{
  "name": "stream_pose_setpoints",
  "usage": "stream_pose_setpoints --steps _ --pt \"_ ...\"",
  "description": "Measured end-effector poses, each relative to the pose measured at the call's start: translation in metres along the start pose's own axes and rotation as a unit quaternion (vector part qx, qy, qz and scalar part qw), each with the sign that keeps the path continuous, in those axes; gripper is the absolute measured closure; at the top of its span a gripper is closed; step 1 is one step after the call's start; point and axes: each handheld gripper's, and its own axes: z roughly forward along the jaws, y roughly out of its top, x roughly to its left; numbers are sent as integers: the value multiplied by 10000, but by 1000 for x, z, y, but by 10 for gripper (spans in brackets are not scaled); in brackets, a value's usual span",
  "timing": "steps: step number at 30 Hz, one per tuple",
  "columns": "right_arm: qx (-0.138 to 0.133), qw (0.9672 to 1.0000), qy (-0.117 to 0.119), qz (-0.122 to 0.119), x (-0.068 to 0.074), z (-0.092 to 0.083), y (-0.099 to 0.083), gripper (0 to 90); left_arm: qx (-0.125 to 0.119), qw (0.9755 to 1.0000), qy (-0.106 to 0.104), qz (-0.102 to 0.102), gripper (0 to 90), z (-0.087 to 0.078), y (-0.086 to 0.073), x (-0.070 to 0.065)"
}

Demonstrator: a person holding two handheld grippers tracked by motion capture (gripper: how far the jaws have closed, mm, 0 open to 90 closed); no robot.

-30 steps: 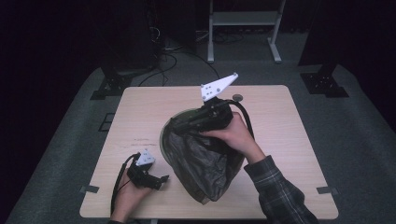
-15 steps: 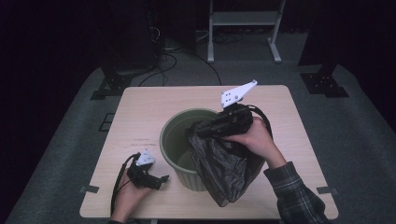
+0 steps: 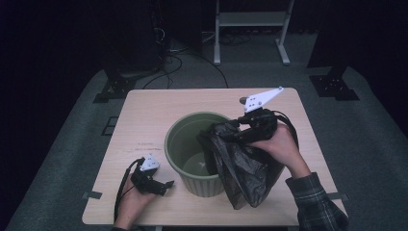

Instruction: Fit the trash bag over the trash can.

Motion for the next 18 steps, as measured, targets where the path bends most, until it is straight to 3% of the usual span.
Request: stream_pose_setpoints --steps 4,8,11,15,18 --pt "-64 9998 -155 100 -4 -7 -9 507 2 10000 0 3 7 0 0 0" --pt "-35 9993 -377 17 -7 -10 -16 765 -3 10000 -21 23 7 0 0 0" --pt "29 9988 -494 -24 -8 -8 -17 813 -19 10000 -36 91 7 -3 0 0" --pt "23 9988 -494 -63 -9 -6 -17 840 -266 9994 -215 3 7 -11 1 3" --pt "17 9988 -493 -68 -9 -6 -17 840 -276 9990 -338 36 7 -16 3 3"
